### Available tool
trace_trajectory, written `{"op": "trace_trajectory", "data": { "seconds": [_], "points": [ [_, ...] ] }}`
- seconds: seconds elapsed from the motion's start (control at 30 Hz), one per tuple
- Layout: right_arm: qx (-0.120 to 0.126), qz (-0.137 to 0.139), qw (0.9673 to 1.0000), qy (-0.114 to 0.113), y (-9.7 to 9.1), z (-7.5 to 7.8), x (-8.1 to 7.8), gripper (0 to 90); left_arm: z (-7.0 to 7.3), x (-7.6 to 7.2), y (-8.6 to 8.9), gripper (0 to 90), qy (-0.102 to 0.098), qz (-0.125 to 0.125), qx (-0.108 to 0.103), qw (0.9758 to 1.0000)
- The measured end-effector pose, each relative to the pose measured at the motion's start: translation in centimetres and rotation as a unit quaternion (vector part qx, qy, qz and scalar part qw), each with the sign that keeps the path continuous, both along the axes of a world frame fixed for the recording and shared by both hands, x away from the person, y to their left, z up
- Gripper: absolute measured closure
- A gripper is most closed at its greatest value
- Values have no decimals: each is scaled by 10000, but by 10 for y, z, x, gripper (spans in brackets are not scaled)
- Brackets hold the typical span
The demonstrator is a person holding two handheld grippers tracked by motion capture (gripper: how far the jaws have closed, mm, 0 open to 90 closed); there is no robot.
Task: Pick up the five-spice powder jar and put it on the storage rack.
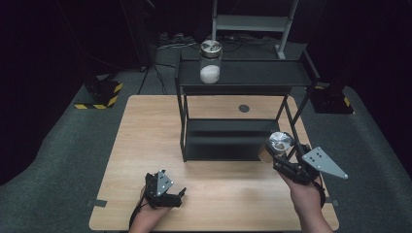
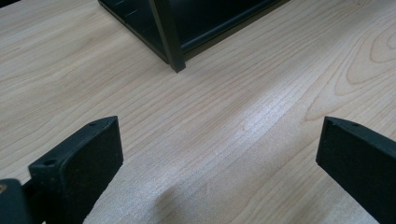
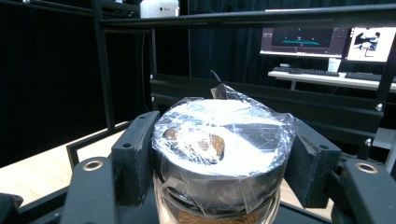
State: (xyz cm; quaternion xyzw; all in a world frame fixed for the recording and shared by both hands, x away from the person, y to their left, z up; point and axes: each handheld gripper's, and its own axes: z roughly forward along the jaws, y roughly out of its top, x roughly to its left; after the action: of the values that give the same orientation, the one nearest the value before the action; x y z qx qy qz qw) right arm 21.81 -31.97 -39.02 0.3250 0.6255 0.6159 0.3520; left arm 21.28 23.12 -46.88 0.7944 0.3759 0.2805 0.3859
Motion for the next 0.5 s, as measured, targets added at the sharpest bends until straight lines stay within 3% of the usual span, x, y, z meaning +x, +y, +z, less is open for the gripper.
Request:
{"op": "trace_trajectory", "data": {
  "seconds": [0.5],
  "points": [
    [-5,-4,9998,-206,12,24,10,338,0,0,2,9,4,-13,-54,10000]
  ]
}}
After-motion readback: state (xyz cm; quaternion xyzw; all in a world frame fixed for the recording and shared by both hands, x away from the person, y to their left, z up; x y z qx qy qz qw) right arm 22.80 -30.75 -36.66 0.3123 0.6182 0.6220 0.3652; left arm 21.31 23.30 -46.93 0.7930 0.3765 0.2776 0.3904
